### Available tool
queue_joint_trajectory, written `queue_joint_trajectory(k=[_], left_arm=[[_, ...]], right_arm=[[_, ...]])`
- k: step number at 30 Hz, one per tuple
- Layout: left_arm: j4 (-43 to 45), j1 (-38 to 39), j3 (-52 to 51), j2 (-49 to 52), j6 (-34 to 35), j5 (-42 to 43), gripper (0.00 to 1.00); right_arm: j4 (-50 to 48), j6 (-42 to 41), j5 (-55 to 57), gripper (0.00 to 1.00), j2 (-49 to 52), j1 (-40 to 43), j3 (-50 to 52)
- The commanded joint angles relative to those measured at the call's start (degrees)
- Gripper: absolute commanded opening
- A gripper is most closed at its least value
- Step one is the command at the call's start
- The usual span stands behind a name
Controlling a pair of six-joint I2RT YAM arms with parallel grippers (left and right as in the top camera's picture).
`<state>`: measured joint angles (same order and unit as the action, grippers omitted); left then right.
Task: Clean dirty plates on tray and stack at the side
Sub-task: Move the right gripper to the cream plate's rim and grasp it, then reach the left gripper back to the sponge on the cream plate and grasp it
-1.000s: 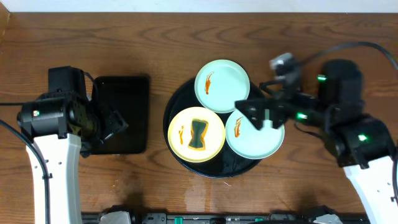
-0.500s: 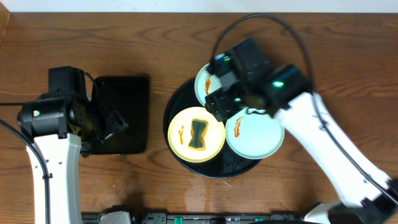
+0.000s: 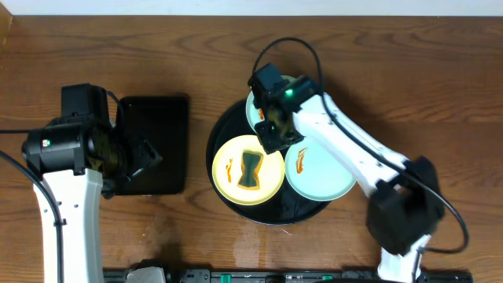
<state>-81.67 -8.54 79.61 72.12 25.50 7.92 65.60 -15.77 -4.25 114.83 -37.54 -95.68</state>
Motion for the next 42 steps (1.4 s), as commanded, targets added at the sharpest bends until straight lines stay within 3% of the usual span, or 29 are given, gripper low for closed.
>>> queue_joint_trajectory(k=[1, 13, 21, 32, 42], left_arm=[[-0.1, -0.2, 0.0, 0.2, 0.3, -0.9, 0.77], [-0.1, -0.2, 0.0, 0.2, 0.3, -0.9, 0.77], [-0.3, -0.2, 0.0, 0.2, 0.3, -0.9, 0.77], [-0.4, -0.2, 0.0, 0.2, 0.3, -0.9, 0.77], [-1.0, -0.2, 0.0, 0.2, 0.2, -0.6, 0.77]], right_arm=[[0.2, -3.1, 0.8, 0.38, 3.1, -0.2, -0.9], [-2.2, -0.2, 0.8, 0.38, 8.0, 0.2, -0.5], [-3.7, 1.3, 0.8, 0.30, 8.1, 1.4, 1.2], [-5.6, 1.3, 0.8, 0.35, 8.1, 1.2, 3.6], [-8.6, 1.7, 0.7, 0.18, 8.1, 1.2, 6.9]])
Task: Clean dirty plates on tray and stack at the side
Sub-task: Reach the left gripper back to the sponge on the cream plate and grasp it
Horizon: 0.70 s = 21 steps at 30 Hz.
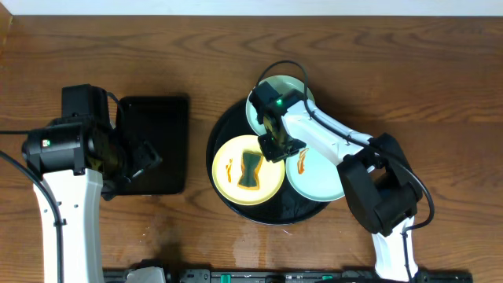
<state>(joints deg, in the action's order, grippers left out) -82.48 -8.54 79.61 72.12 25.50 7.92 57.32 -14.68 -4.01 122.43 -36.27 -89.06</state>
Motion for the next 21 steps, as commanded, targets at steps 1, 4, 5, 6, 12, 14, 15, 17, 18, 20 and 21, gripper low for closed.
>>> queue_joint_trajectory(k=[1, 4, 5, 6, 12, 14, 15, 17, 18, 20, 21], left_arm=[[-0.1, -0.2, 0.0, 0.2, -0.6, 0.5, 0.77], [0.8, 0.3, 0.0, 0.4, -6.7, 7.4, 0.77], [1.0, 0.6, 0.0, 0.5, -8.4, 9.7, 0.77], [1.0, 0.9, 0.0, 0.8, -8.6, 10.5, 0.77], [2.1, 2.9, -2.0, 2.2, -8.5, 10.7, 0.77], [2.5, 3.5, -3.5, 2.9, -8.6, 11.0, 0.77], [2.7, 3.9, -4.2, 3.4, -8.7, 11.2, 0.77], [3.6, 4.8, -5.7, 4.3, -10.6, 13.4, 0.77], [4.5, 5.5, -6.6, 4.8, -11.9, 15.6, 0.77], [6.7, 6.8, -8.4, 5.8, -12.4, 18.9, 0.77], [7.8, 7.4, -9.2, 6.2, -12.4, 20.2, 0.77]], right_arm=[[-0.3, 0.6, 0.5, 0.13, 0.5, 0.0, 0.3], [-0.3, 0.6, 0.5, 0.05, 0.5, 0.0, 0.3], [-0.3, 0.6, 0.5, 0.01, 0.5, 0.0, 0.3], [-0.3, 0.6, 0.3, 0.01, 0.5, 0.0, 0.3], [-0.4, 0.6, -0.8, 0.01, 0.5, -0.2, 0.3], [-0.4, 1.2, -1.0, 0.01, 0.5, -0.2, 0.3], [-0.3, 1.3, -1.0, 0.01, 0.5, -0.2, 0.3], [-0.4, 1.5, -1.3, 0.01, 0.5, -0.2, 0.3], [-0.6, 1.6, -2.0, 0.01, 0.5, -0.2, 0.3], [-1.0, 3.0, -4.2, 0.01, 0.5, -0.2, 0.3], [-1.3, 4.0, -5.5, 0.01, 0.5, -0.1, 0.3]])
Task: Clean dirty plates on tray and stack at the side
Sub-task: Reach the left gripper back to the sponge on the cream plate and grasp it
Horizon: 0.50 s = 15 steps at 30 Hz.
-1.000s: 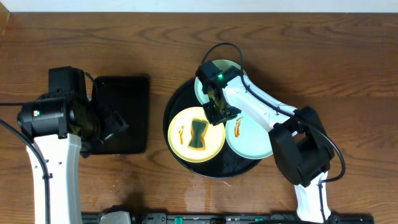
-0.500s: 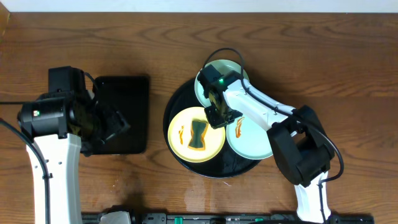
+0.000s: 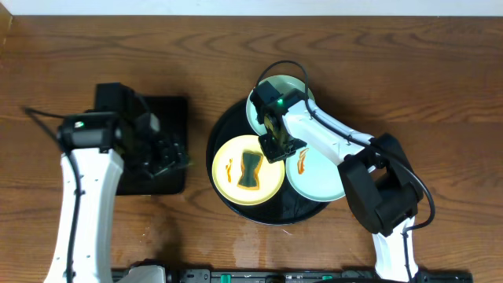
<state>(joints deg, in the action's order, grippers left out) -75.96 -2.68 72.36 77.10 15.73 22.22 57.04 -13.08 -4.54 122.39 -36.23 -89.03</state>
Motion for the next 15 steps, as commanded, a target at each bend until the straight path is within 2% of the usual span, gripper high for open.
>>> queue_joint_trajectory(k=[1, 15], left_arm=[[2.9, 2.4, -2.8, 1.9, -2.6, 7.0, 0.77], [19.1, 14.8, -6.7, 16.1, -2.8, 7.4, 0.76]], right_arm=[[-1.2, 3.5, -6.6, 0.01, 0.5, -0.2, 0.3], [-0.7, 4.0, -8.4, 0.01, 0.5, -0.2, 0.3]])
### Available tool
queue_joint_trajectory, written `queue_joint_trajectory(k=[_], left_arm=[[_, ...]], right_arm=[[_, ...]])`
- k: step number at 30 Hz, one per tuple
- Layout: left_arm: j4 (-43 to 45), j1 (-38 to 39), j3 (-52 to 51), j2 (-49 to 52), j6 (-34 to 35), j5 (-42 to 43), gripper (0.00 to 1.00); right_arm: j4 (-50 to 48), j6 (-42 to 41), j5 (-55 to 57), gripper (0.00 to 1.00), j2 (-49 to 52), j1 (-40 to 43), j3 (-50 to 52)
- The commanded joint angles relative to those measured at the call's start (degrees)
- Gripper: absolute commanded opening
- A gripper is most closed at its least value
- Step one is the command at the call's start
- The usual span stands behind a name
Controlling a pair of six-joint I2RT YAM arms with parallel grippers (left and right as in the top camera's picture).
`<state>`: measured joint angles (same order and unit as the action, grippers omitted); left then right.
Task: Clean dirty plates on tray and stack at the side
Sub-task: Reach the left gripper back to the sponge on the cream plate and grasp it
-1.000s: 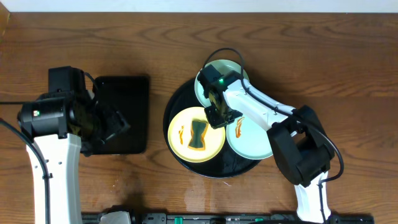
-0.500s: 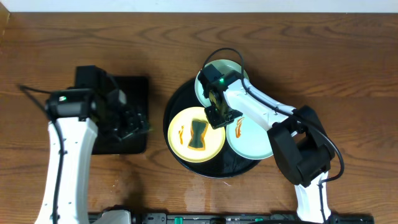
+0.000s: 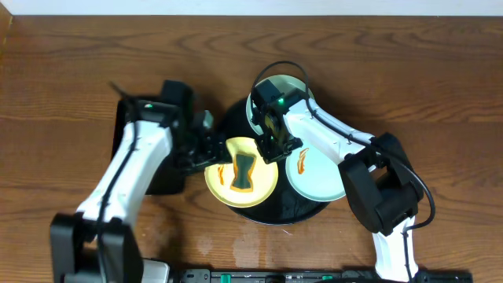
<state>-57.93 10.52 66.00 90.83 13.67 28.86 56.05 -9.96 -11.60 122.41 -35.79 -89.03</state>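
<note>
A yellow plate (image 3: 224, 185) with orange smears lies at the front left of the round black tray (image 3: 295, 211), its left rim reaching past the tray's edge. A dark bow-tie sponge (image 3: 244, 171) rests on the plate. My left gripper (image 3: 211, 154) is at the plate's left rim and looks shut on it. My right gripper (image 3: 269, 148) hangs over the plate's upper right rim, just beyond the sponge; the wrist hides its jaws. Two pale green plates are also on the tray, one smeared at the right (image 3: 318, 177) and one at the back (image 3: 292, 85).
A black rectangular mat (image 3: 167, 182) lies left of the tray, mostly under my left arm. The right arm's base stands at the front right. Bare wooden table (image 3: 409, 79) surrounds the tray.
My left arm has swung right from over the black mat to the yellow plate's left rim. The plate with the sponge now sits a little further left. The right gripper has barely moved.
At first my left arm stood far left of the mat and my right gripper hung over the back of the tray. The right gripper then came down to the yellow plate's upper right rim. The left arm crossed over the mat and now reaches the plate.
</note>
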Motion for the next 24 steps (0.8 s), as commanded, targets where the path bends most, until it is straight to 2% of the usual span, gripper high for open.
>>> queue_joint_trajectory(k=[1, 7, 9, 18, 24], left_arm=[[1.7, 2.2, -0.3, 3.3, -0.8, 0.7, 0.76], [4.0, 3.8, -0.4, 8.8, -0.8, 0.7, 0.75], [4.1, 4.2, -0.4, 9.7, -0.8, 0.7, 0.71], [5.9, 7.8, -0.4, 10.6, -0.9, 0.6, 0.69], [9.3, 9.3, -0.4, 10.7, 4.3, -1.1, 0.65]], right_arm=[[0.4, 0.9, -1.4, 0.01, 0.5, -0.6, 0.3], [0.7, 1.0, -1.0, 0.01, 0.5, -0.6, 0.3], [0.7, 0.9, 0.8, 0.01, 0.5, -0.6, 0.2], [3.5, 0.6, 7.2, 0.01, 0.5, 0.4, -1.7], [4.2, 0.6, 7.3, 0.01, 0.5, 0.6, -2.5]])
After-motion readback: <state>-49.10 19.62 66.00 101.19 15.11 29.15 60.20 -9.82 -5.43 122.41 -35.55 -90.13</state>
